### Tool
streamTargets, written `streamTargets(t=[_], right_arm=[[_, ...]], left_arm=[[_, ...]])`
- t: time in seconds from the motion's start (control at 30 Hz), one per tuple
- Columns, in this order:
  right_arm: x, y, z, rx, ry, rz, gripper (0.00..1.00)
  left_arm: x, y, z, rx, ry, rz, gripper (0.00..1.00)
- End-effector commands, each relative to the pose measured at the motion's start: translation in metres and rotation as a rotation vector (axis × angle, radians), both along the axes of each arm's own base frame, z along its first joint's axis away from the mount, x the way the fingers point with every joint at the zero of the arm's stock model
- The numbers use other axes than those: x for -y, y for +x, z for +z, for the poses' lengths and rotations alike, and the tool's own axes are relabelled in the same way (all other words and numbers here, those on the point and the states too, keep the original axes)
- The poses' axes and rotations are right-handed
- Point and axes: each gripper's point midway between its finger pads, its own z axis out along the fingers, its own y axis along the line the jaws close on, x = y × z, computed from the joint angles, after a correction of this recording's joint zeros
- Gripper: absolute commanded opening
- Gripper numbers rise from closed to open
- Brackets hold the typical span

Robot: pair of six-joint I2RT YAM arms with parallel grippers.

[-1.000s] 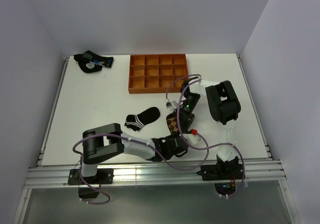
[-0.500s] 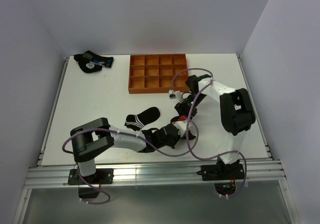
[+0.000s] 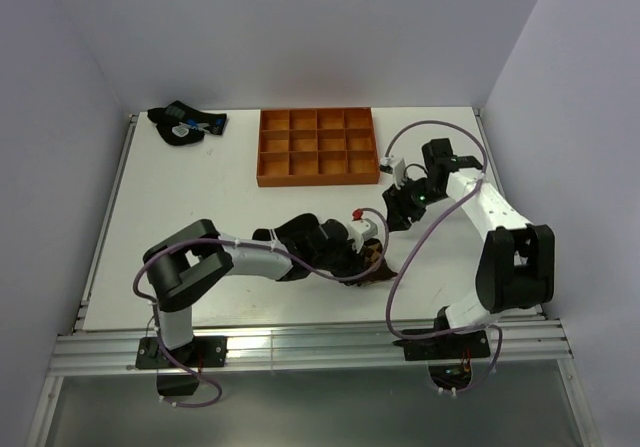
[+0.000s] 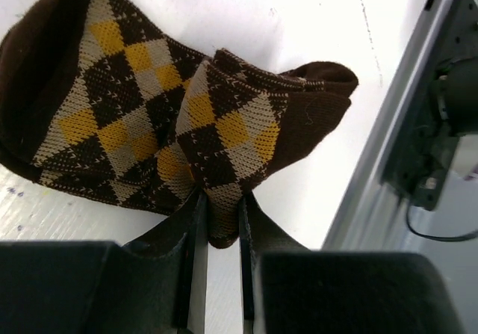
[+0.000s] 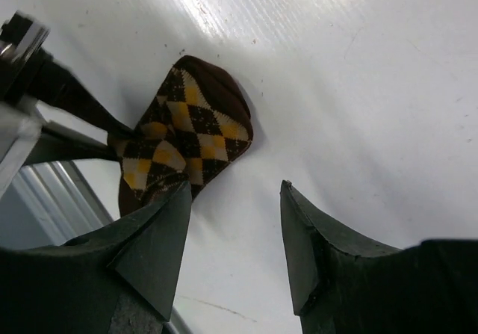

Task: Roll the socks
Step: Roll the sock at the center of the board.

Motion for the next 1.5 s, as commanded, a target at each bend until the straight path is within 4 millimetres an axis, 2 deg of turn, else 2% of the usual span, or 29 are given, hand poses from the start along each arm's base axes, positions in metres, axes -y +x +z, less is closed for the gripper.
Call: streamTargets(t=[0.0, 0.1, 0.17, 0.2, 0.23, 0.37, 0.6, 0.8, 0.9, 0.93, 1.0, 1.03, 1.07, 1.3, 1.47], right_arm=[[0.003, -0.007, 0.009, 0.142, 0.017, 0.119, 0.59], [0.002, -0.022, 0.008, 0.193, 0.033, 0.208, 0.61], [0.0, -0.03, 0.007, 0.205, 0.042, 0.24, 0.62], [-0.002, -0.036, 0.006, 0.231, 0.058, 0.28, 0.63], [-0.002, -0.043, 0.005, 0.228, 0.066, 0.302, 0.64], [-0.008, -0.059, 0.002, 0.304, 0.105, 0.371, 0.67], [-0.014, -0.068, 0.012, 0.489, 0.123, 0.416, 0.75], [-0.017, -0.08, 0.015, 0.58, 0.097, 0.466, 0.79], [-0.019, -0.086, 0.004, 0.598, 0.042, 0.497, 0.8], [-0.028, -0.086, 0.003, 0.63, 0.035, 0.537, 0.8], [-0.027, -0.092, -0.012, 0.625, -0.009, 0.547, 0.8], [-0.032, -0.089, -0.013, 0.656, -0.014, 0.557, 0.8], [-0.035, -0.095, -0.02, 0.647, -0.017, 0.582, 0.8], [-0.04, -0.085, -0.038, 0.704, -0.078, 0.614, 0.8], [-0.042, -0.084, -0.051, 0.683, -0.103, 0.631, 0.8]], left_arm=[[-0.038, -0.04, -0.049, -0.292, 0.224, -0.051, 0.0], [-0.042, -0.041, -0.043, -0.415, 0.226, -0.055, 0.0], [-0.043, -0.03, -0.039, -0.472, 0.209, -0.033, 0.0], [-0.044, -0.034, -0.035, -0.531, 0.199, -0.044, 0.0], [-0.044, -0.026, -0.031, -0.551, 0.185, -0.028, 0.0], [-0.044, -0.017, -0.022, -0.654, 0.169, 0.0, 0.0], [-0.031, -0.004, -0.004, -0.725, 0.179, 0.006, 0.0], [-0.022, 0.001, -0.006, -0.774, 0.198, 0.015, 0.01], [-0.02, 0.003, -0.011, -0.805, 0.204, 0.03, 0.0], [-0.02, 0.005, -0.015, -0.806, 0.211, 0.039, 0.0], [-0.018, 0.006, -0.015, -0.823, 0.208, 0.04, 0.0], [-0.018, 0.007, -0.016, -0.825, 0.209, 0.045, 0.0], [-0.018, 0.008, -0.017, -0.825, 0.216, 0.051, 0.0], [-0.022, 0.014, -0.024, -0.847, 0.219, 0.075, 0.0], [-0.027, 0.017, -0.029, -0.867, 0.21, 0.079, 0.0]])
